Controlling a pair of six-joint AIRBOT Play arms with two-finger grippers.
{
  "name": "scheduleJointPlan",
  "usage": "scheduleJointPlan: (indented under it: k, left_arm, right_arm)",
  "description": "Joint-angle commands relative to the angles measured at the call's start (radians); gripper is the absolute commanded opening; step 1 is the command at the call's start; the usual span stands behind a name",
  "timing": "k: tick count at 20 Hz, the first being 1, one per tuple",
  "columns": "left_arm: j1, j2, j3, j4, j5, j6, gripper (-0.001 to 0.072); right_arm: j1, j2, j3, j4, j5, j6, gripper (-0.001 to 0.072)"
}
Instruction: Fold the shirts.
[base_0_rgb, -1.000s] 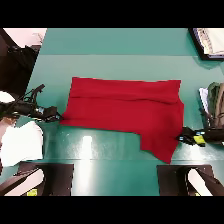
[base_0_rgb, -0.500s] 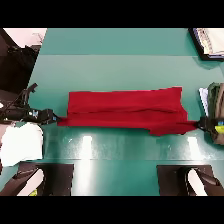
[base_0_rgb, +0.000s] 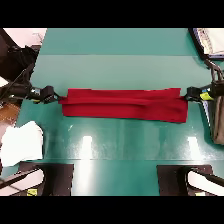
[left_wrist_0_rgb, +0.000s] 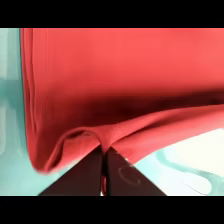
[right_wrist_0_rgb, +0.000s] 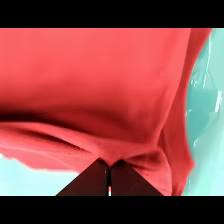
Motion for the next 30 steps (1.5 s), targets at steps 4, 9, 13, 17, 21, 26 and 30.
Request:
scheduleJointPlan:
  k: [4,9,13,17,21,26,30]
  left_arm:
    - [-0.106,-0.27,0.2,-0.018,0.167,-0.007,0.0029]
    - [-0.106,-0.275,0.293,-0.016,0.21,-0.093,0.0626]
    - [-0.106,-0.27,0.407,-0.017,0.028,-0.09,0.0623]
    - [-0.115,-0.269,0.409,-0.019,-0.082,-0.06,0.0029]
    - [-0.19,-0.269,0.409,-0.02,-0.094,-0.063,0.0029]
    - [-0.326,-0.269,0.409,-0.02,-0.05,-0.064,0.0029]
    - [-0.39,-0.27,0.409,-0.02,-0.002,-0.068,0.0029]
  right_arm:
    - [0.013,-0.261,0.229,0.027,-0.018,0.051,0.0022]
    - [-0.008,-0.362,0.341,0.186,-0.05,0.048,0.0478]
    - [-0.091,-0.319,0.354,0.183,0.082,-0.048,0.0478]
    - [-0.238,-0.266,0.201,0.185,0.135,-0.085,0.0478]
    - [-0.353,-0.295,0.041,0.248,0.143,-0.208,0.0672]
    - [-0.363,-0.394,0.014,0.333,0.138,-0.334,0.0669]
    - [-0.295,-0.425,0.014,0.351,0.128,-0.393,0.0668]
